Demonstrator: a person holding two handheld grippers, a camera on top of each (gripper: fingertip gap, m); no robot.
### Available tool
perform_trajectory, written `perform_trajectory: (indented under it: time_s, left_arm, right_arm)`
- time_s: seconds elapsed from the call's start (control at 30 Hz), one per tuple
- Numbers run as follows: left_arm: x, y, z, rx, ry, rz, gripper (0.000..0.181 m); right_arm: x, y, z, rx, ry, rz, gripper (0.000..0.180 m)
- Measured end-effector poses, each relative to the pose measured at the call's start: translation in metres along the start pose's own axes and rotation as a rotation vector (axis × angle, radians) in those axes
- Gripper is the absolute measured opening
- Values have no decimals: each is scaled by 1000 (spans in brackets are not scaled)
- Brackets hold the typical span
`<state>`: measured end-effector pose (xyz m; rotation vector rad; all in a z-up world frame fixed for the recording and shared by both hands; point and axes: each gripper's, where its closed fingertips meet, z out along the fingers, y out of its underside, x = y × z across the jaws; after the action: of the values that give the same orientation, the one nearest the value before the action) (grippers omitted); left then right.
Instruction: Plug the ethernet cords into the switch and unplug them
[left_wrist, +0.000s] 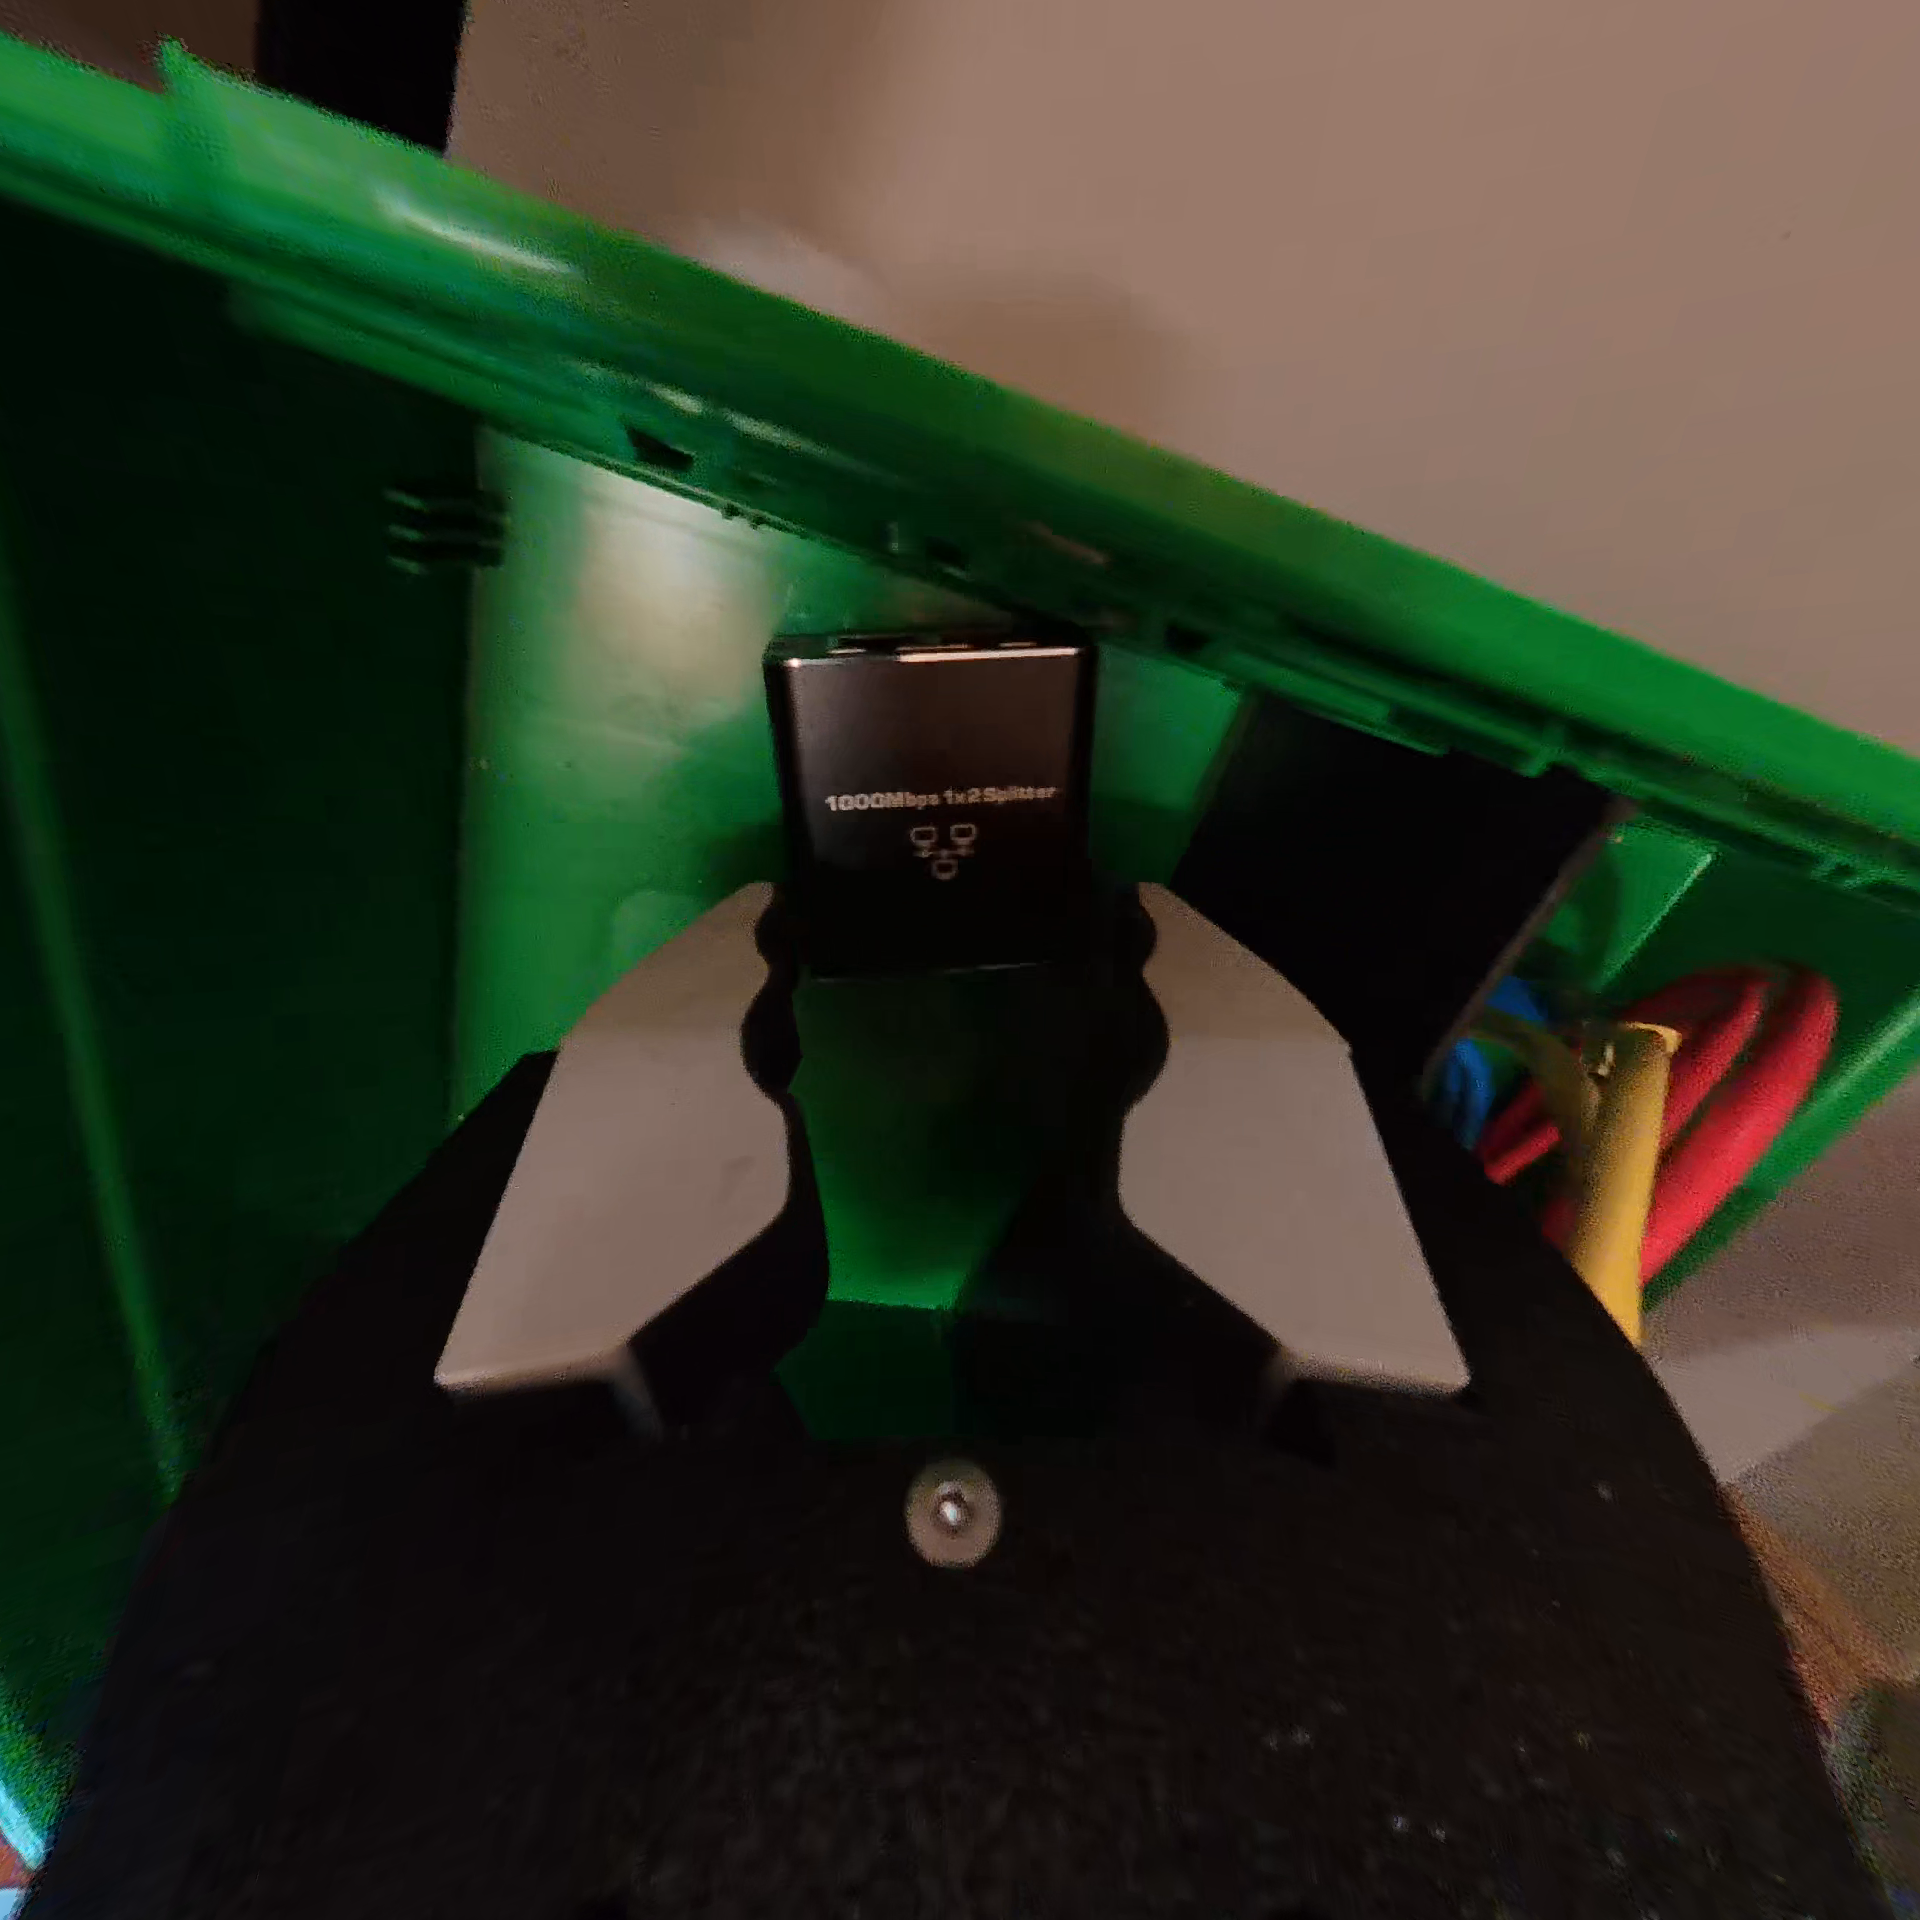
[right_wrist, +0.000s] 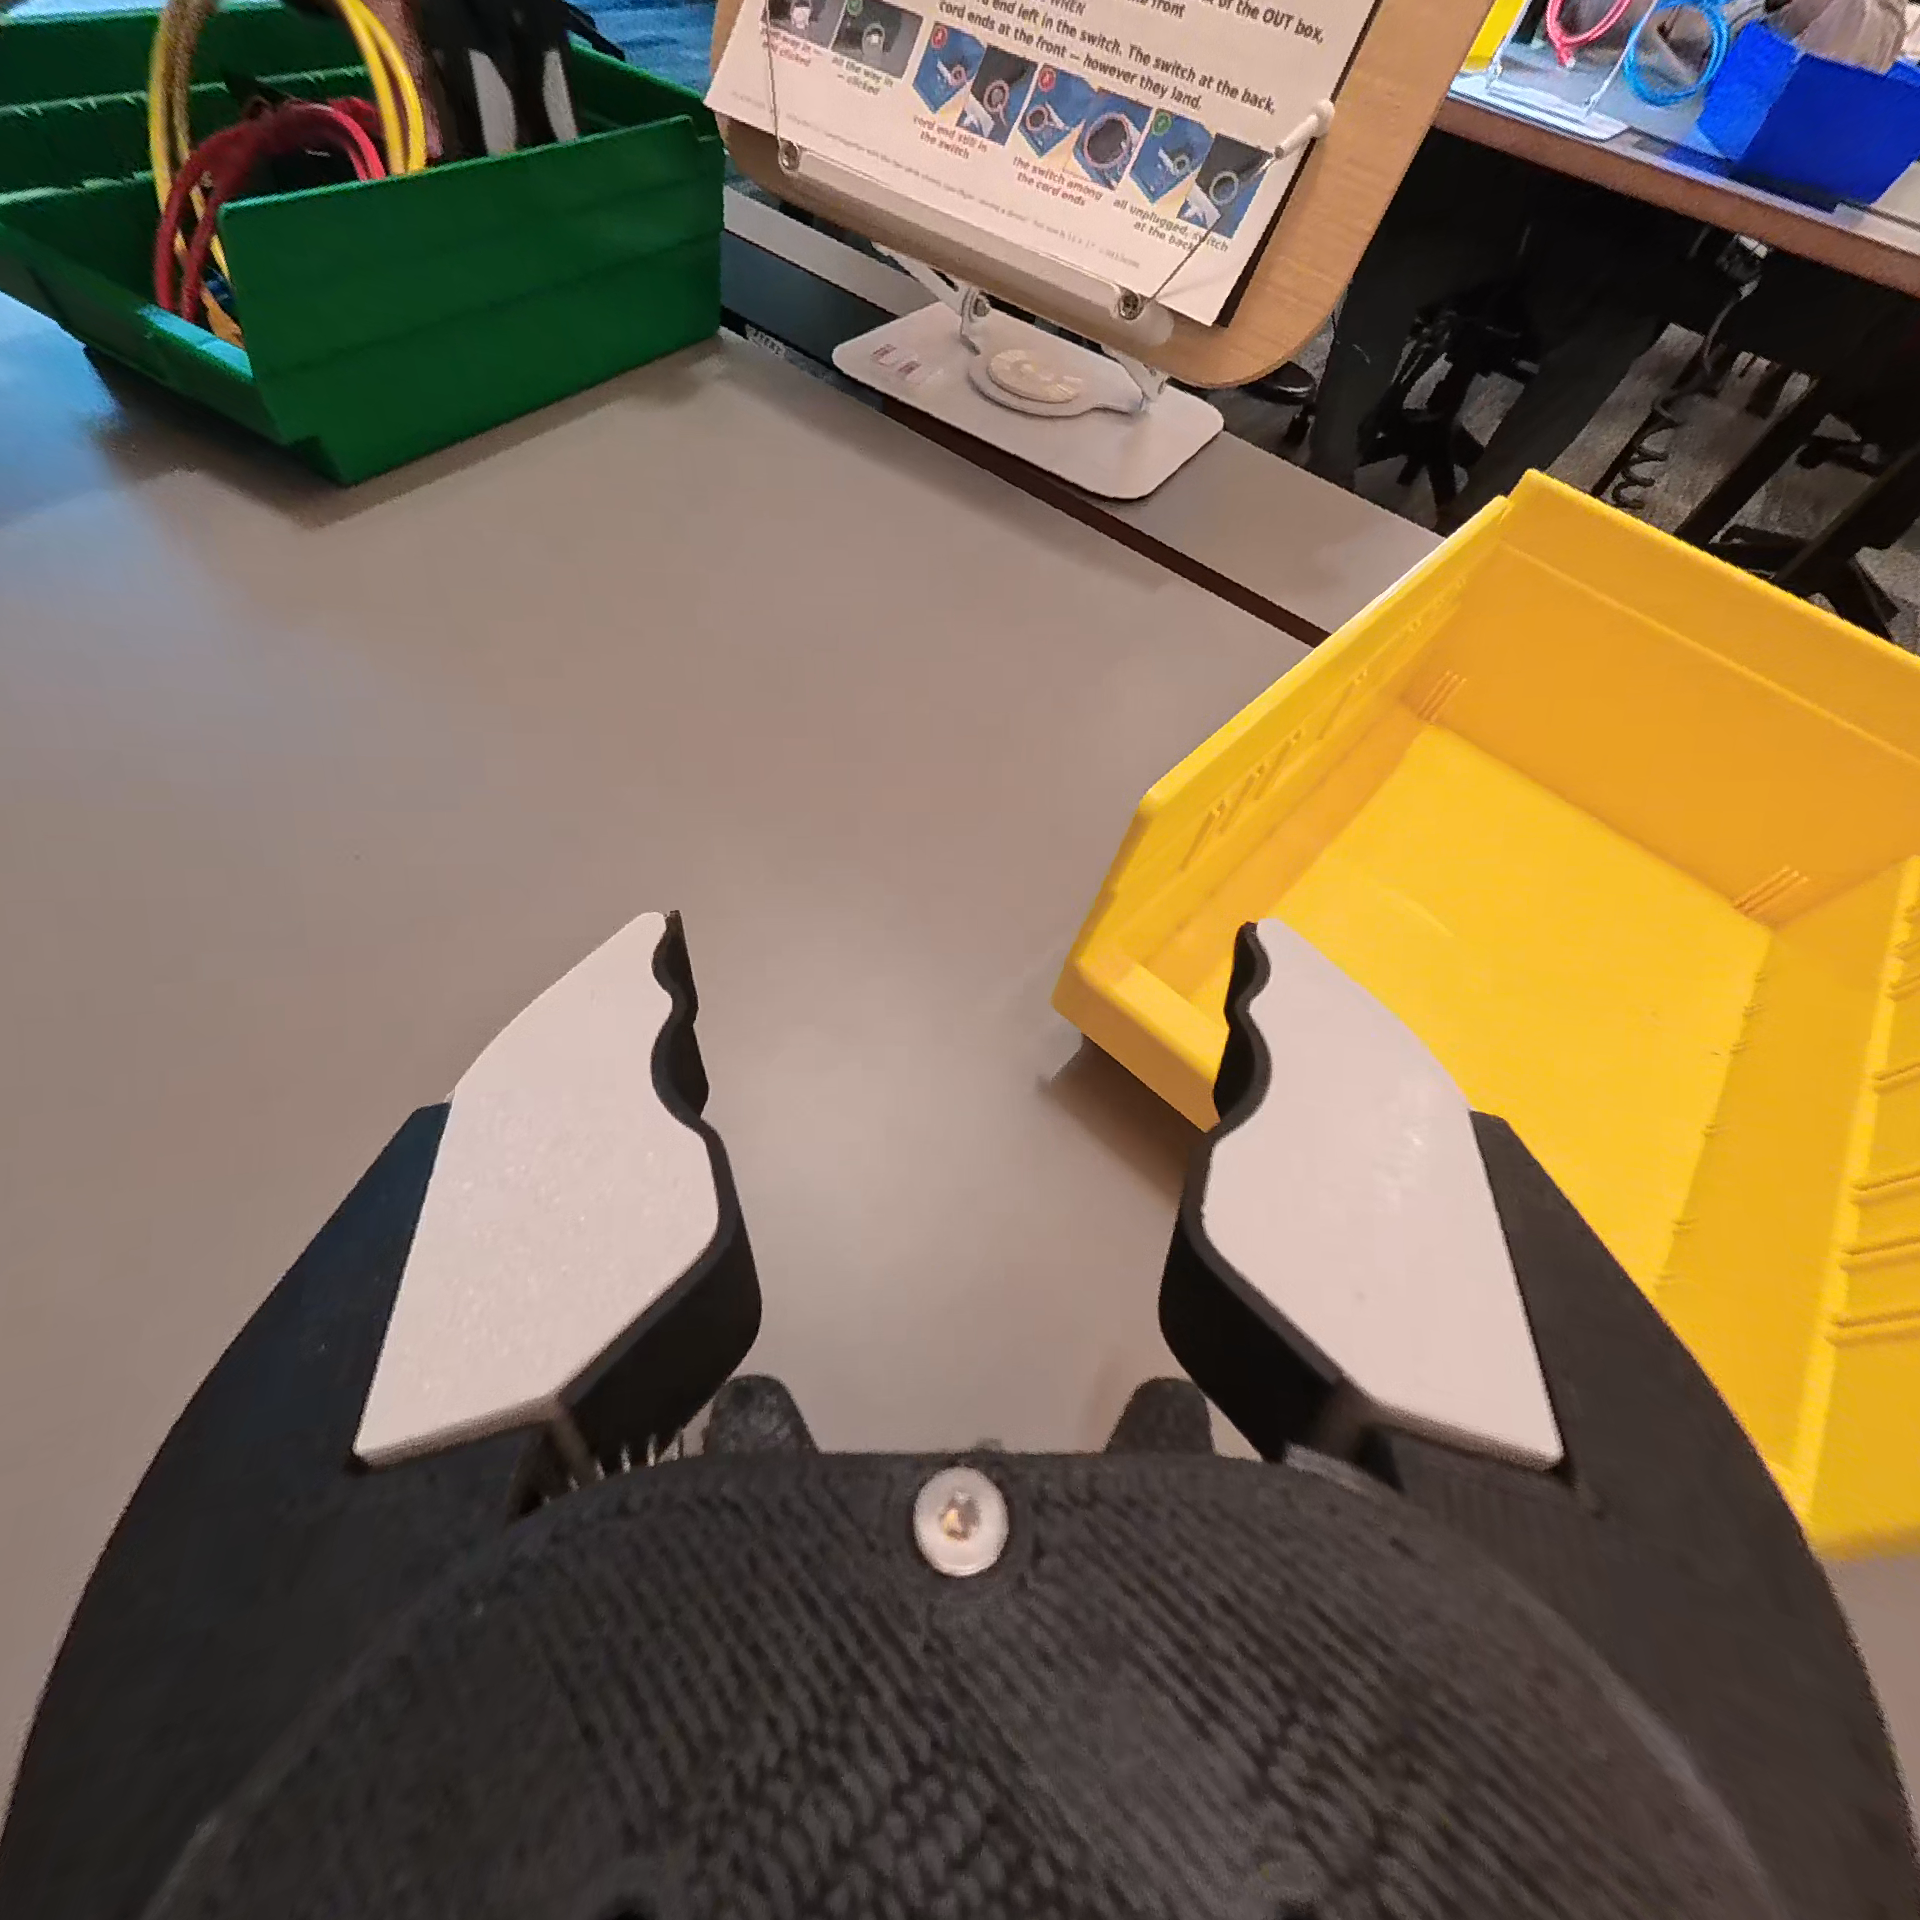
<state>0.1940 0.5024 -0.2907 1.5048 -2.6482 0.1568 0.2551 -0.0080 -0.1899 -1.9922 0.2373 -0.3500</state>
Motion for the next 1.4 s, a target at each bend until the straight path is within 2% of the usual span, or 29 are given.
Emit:
perform_trajectory:
  time_s: [0.07, 0.17, 0.33, 0.4, 0.53, 0.63, 0.77, 0.93, 1.07, 1.17, 1.3, 1.4]
  left_arm:
    - [-3, 0, 1, -4, -22, 10, 48]
    - [-1, 0, 3, -14, -6, 4, 53]
    - [-3, -5, 16, -20, -35, -5, 79]
    - [-9, -5, 21, -47, -112, 15, 73]
    - [-8, -7, 20, -71, -125, 47, 66]
    - [-12, -10, 16, -48, -194, 151, 61]
    - [-23, -12, -7, -12, -325, 143, 61]
    - [-21, -21, -88, 239, -439, 66, 61]
    - [31, -34, -154, 453, -377, 137, 61]
    - [90, -49, -174, 500, -329, 250, 61]
    - [171, -75, -160, 443, -328, 339, 61]
    - [240, -98, -129, 404, -214, 417, 61]
  right_arm:
    - [1, 0, 1, -3, 5, -1, 98]
    - [3, 1, 5, -13, 5, 4, 98]
    - [3, 0, 9, -24, 14, -6, 97]
    - [3, 3, 9, -39, 18, -12, 96]
    - [2, 5, 9, -52, 24, -19, 96]
    - [2, 4, 7, -48, 33, -18, 95]
    - [1, 3, 3, -36, 34, -12, 95]
    - [-10, -7, 2, 10, -4, -8, 94]
    - [-33, -27, 11, 89, -88, -21, 91]
    - [-53, -50, 21, 176, -155, 6, 89]
    - [-76, -91, 36, 326, -214, 56, 85]
    - [-97, -114, 47, 430, -259, -2, 84]
